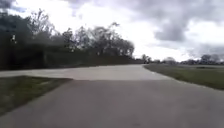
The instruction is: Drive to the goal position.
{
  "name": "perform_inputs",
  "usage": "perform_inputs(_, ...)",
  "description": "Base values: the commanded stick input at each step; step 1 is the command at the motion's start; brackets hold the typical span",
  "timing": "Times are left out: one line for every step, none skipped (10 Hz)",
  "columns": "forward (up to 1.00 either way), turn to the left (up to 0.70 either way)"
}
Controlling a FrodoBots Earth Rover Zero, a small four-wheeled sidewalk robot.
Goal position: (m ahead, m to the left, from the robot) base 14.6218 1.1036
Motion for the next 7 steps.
perform_inputs(1.0, -0.02)
perform_inputs(1.0, 0.0)
perform_inputs(1.0, 0.0)
perform_inputs(1.0, 0.0)
perform_inputs(1.0, 0.0)
perform_inputs(1.0, 0.0)
perform_inputs(1.0, 0.0)
